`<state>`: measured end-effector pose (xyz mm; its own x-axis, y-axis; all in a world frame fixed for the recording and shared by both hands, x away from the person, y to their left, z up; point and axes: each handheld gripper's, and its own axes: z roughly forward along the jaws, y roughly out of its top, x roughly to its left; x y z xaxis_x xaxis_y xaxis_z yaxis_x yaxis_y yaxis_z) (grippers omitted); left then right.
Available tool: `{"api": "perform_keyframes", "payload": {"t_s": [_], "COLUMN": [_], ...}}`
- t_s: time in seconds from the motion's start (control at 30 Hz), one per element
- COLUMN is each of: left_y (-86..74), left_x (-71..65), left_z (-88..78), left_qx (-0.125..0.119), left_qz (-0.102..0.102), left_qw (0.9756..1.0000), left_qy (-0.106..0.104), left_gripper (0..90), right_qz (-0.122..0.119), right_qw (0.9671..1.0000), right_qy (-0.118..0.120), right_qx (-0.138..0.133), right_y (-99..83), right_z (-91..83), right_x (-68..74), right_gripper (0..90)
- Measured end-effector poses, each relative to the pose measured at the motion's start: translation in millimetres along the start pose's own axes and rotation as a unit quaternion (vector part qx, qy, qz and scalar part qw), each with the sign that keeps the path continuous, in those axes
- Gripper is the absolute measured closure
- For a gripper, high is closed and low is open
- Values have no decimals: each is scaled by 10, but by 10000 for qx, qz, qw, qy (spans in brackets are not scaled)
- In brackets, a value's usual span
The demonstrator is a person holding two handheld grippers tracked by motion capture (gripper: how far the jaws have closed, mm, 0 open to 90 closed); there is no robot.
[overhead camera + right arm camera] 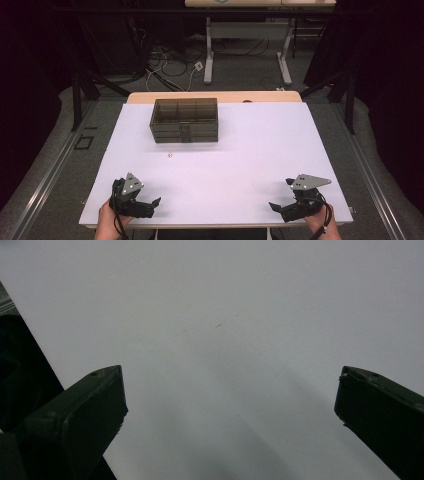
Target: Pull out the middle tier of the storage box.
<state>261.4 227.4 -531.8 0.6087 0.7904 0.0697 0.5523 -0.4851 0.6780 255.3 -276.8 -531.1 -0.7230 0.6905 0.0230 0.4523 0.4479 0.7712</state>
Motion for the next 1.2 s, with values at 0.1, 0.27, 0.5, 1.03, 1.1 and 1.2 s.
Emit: {"api": "perform_keyframes", "payload": {"t_s": [0.1, 0.27, 0.5, 1.03, 1.1, 1.2], "left_y": [-1, 3, 12, 158, 181, 217], "left_x": [10, 13, 31, 123, 130, 150], "left_z": [0, 14, 26, 109, 119, 141], "left_qx": [36, 78, 195, 543, 562, 609], "left_qz": [18, -7, 28, 217, 233, 222], "left_qw": [10000, 10000, 9998, 9977, 9976, 9973], "left_qy": [-20, -6, -65, -346, -322, -342], "left_gripper": [0, 0, 0, 0, 0, 0], "right_qz": [-19, -14, -17, 13, 50, -2], "right_qw": [10000, 10000, 10000, 9999, 9999, 9999], "right_qy": [16, -1, 15, 13, 2, 16], "right_qx": [30, 0, 31, 119, 107, 170], "right_y": [3, 1, -1, -7, -12, -16], "right_z": [-6, -4, 0, 7, 17, 18], "right_x": [2, -1, 4, 4, 5, 1], "right_gripper": [0, 0, 0, 0, 0, 0]}}
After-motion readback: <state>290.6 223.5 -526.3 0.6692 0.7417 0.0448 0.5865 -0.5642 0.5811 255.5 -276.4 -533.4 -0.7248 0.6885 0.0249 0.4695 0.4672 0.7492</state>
